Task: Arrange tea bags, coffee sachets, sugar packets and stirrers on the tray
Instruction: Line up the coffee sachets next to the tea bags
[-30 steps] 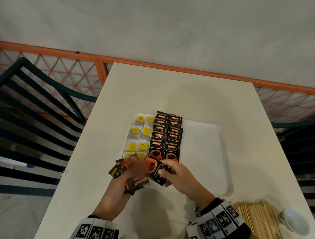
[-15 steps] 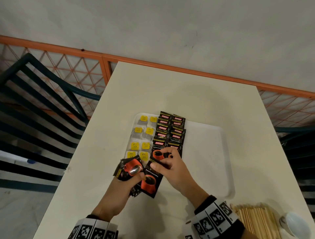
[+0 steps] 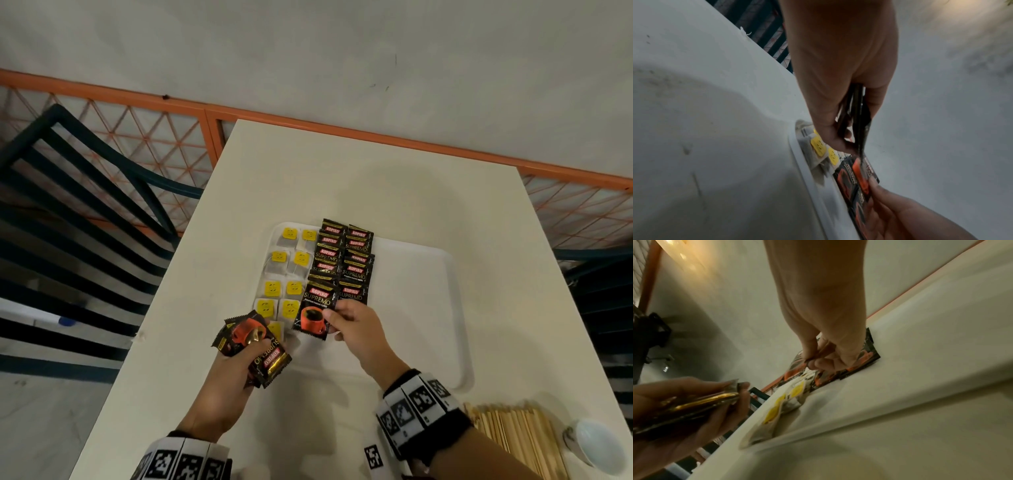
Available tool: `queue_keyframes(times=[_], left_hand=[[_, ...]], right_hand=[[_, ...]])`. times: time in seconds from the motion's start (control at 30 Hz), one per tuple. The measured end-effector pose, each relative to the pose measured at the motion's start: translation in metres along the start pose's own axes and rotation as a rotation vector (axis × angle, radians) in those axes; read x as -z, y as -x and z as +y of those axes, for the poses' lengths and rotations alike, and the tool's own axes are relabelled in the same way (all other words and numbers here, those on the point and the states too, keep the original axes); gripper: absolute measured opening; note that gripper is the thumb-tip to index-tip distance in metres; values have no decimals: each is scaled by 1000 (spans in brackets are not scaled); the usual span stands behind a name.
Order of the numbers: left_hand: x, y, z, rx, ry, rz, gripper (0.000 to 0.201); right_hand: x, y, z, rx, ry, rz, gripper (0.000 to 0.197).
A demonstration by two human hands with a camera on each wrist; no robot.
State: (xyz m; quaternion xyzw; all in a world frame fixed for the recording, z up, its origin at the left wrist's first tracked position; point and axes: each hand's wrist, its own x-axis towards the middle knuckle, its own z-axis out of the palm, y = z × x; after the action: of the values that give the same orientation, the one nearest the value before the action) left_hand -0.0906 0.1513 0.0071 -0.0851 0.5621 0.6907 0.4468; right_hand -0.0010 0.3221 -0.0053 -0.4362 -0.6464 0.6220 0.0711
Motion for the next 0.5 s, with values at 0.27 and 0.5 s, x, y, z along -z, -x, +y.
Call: queue_keyframes(times=[0.27,0.5], left_hand=[[4,0,-2,4,-18,-26,38],[-2,-1,-3,-25,-50,-70,37]], right_hand=[[-5,-14,9,79,166,175,20],[-6,-10,13,166,293,258,28]])
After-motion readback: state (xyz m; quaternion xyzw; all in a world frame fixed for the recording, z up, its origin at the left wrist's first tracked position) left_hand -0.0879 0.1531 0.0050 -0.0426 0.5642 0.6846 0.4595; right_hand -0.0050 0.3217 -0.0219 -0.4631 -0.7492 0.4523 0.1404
